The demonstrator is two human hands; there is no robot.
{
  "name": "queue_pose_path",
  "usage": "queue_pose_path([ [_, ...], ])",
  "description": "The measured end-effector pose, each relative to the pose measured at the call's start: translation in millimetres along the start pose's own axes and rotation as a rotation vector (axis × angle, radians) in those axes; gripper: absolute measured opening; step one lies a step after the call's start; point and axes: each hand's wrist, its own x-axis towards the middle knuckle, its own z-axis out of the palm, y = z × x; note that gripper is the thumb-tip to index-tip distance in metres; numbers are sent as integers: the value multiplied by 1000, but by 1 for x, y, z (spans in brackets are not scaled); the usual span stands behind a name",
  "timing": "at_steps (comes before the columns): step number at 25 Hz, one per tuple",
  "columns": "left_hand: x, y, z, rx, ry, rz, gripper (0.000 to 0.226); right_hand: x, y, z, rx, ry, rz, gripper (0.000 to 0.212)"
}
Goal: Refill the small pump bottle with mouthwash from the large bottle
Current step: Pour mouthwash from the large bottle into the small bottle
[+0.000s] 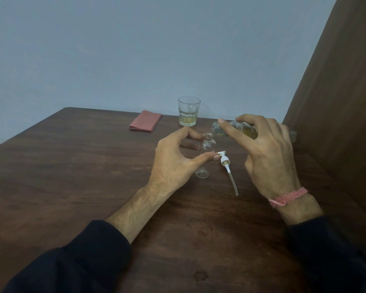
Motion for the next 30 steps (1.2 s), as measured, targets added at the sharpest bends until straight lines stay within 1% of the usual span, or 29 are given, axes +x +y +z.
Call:
queue_pose_path([
  [30,2,-1,0,18,1,-6,49,1,1,1,13,1,5,103],
])
